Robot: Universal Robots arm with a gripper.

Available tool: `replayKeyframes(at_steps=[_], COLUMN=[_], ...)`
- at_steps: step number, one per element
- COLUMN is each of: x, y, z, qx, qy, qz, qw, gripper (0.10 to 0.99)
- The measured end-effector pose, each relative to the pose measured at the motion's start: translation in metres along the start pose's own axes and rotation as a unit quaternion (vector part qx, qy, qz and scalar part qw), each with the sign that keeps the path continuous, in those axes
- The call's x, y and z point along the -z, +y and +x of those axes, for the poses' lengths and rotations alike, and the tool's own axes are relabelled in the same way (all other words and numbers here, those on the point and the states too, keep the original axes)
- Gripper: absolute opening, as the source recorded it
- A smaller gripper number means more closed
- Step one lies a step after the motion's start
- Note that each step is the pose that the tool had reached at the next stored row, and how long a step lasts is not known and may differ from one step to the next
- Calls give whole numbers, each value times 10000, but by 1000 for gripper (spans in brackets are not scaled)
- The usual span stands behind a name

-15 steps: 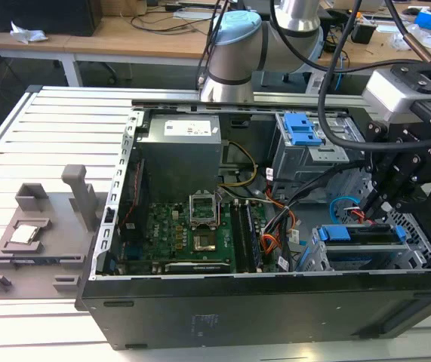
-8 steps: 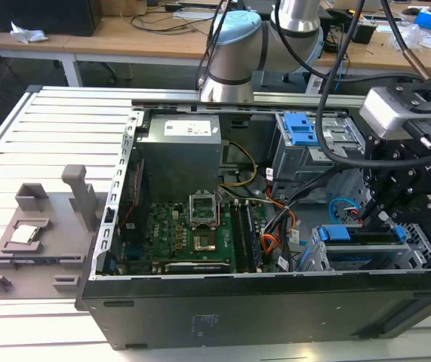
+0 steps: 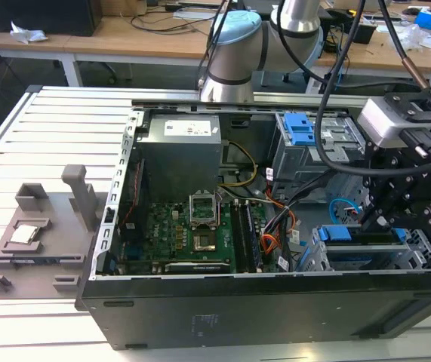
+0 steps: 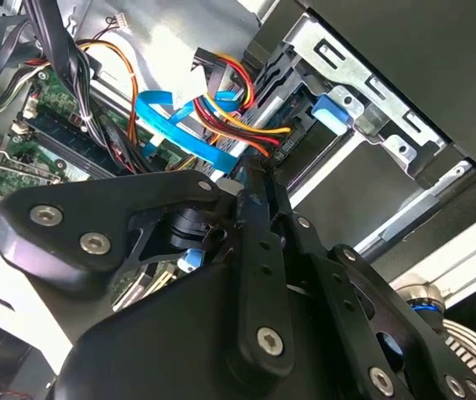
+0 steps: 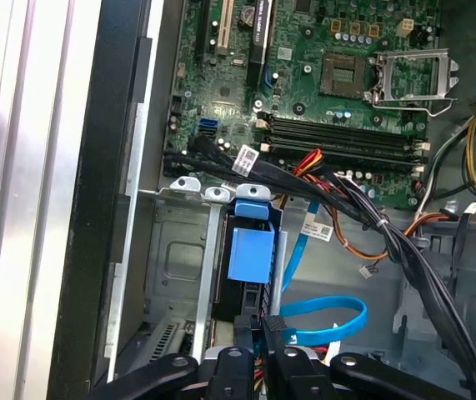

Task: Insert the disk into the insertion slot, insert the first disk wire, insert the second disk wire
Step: 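Insert the second disk wire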

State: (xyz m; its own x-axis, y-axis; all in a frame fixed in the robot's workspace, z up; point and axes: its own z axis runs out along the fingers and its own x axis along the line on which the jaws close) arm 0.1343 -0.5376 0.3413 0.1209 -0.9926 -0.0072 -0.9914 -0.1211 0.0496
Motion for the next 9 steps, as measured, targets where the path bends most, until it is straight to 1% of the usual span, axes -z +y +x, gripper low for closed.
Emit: replayKeyframes(at_steps=[9], x=[-50], y=[3], z=[11], qx=[-5], qy=[-1], qz=[0], qw=[10000], gripper=[165])
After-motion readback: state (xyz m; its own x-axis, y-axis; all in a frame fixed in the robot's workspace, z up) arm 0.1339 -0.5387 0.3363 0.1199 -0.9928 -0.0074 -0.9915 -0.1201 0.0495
